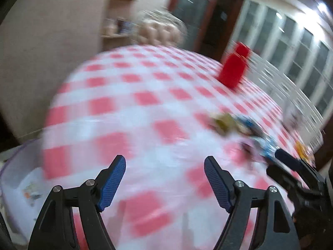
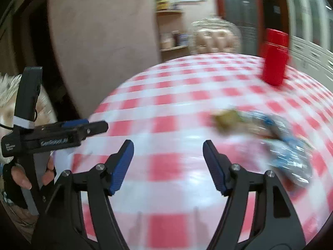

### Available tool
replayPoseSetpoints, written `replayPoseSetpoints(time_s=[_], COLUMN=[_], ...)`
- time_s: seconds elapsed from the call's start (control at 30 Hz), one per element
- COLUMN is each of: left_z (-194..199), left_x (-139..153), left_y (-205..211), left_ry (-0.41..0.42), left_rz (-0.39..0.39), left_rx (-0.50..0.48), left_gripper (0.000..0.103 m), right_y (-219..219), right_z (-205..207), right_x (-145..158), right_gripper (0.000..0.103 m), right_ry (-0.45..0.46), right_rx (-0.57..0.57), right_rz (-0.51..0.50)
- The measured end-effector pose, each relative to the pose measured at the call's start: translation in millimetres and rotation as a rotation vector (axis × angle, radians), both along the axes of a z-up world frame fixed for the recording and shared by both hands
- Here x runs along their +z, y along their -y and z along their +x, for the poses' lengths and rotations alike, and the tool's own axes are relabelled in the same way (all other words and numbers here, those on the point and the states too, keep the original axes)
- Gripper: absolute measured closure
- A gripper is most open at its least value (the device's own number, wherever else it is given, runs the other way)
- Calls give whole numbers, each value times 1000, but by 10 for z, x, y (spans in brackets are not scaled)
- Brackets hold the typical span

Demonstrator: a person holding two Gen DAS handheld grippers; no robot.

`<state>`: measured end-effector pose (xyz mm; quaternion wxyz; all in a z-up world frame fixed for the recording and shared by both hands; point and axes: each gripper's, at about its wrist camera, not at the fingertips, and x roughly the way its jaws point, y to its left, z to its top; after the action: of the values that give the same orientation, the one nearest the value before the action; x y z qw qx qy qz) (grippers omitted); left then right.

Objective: Organize snacks
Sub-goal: 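Move both grippers back over the snacks on the table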

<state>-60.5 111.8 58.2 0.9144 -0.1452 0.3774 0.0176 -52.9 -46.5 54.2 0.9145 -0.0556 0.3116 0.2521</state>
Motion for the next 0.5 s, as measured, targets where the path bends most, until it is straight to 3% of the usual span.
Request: replayPoseSetpoints(time_s=[0.2,0.3,0.4,0.5], left_z=[522,788,973,1047], left_x=[-166,-275,-359,-395], left_y=[874,1152,1389,1553], left_ry=[-56,-93,-119,-127], left_rz=[-16,7,30,67], left_rx=[-143,-163,-184,-233], left_gripper=[25,25,25,25], right_y=[1327,1626,1787,1820], right_z=[202,372,507,617], right_x=[28,59,39,-85], right_gripper=[31,31,31,31], right_ry=[-60,-81,-103,-135], right_rx=[-263,-352,-307,-182], right_rz=[155,135,71,-93])
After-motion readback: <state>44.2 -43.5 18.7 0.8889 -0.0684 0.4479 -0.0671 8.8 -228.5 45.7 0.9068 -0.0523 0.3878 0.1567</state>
